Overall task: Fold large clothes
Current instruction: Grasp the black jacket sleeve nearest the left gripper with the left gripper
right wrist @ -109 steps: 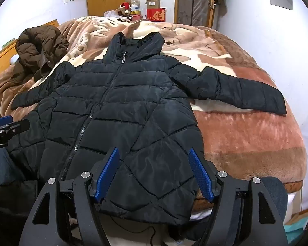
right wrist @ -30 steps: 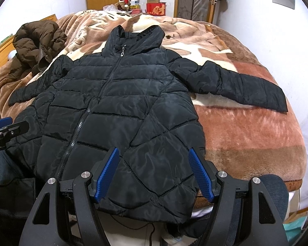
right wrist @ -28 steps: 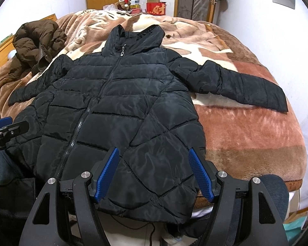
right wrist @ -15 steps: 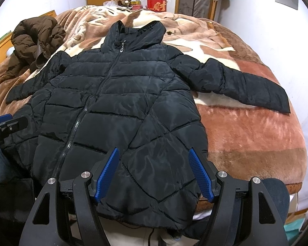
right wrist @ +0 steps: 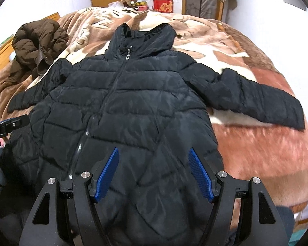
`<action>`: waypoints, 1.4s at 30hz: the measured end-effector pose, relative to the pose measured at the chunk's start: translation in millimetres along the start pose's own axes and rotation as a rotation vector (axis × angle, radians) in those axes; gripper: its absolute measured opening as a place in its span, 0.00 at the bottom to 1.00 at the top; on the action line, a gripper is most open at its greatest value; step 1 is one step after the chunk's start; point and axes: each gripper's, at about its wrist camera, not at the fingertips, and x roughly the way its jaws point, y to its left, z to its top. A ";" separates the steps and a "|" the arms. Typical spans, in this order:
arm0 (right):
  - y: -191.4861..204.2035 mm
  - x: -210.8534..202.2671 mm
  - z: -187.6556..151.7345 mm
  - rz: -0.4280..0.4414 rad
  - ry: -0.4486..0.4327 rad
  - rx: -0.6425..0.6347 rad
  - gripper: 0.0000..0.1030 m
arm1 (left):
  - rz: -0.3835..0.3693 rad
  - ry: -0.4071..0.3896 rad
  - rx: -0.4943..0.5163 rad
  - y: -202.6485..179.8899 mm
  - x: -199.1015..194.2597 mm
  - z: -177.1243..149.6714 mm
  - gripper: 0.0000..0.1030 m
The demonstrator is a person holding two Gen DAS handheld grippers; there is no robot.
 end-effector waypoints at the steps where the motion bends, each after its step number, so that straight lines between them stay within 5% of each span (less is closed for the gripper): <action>1: 2.2 2.3 6.0 0.004 0.004 -0.010 0.68 | 0.006 -0.001 -0.012 6.0 2.7 4.5 1.00; 9: 18.7 33.3 41.9 0.031 0.028 -0.082 0.68 | 0.055 -0.018 -0.117 60.1 24.2 43.6 0.94; 13: 26.3 49.8 54.9 0.036 0.026 -0.114 0.68 | 0.065 -0.021 -0.168 92.4 37.7 59.2 0.78; 19: 34.7 67.6 70.1 0.028 0.017 -0.133 0.68 | 0.133 -0.016 -0.250 143.1 61.4 75.3 0.77; 30: 33.9 99.1 81.6 -0.005 0.077 -0.149 0.68 | 0.239 0.037 -0.555 247.8 105.0 69.2 0.77; 38: 26.3 111.8 75.1 -0.012 0.094 -0.135 0.68 | 0.289 0.040 -0.558 271.2 131.6 73.4 0.77; 42: 22.9 113.3 71.3 -0.024 0.094 -0.120 0.68 | 0.349 0.042 -0.480 269.7 140.8 83.5 0.57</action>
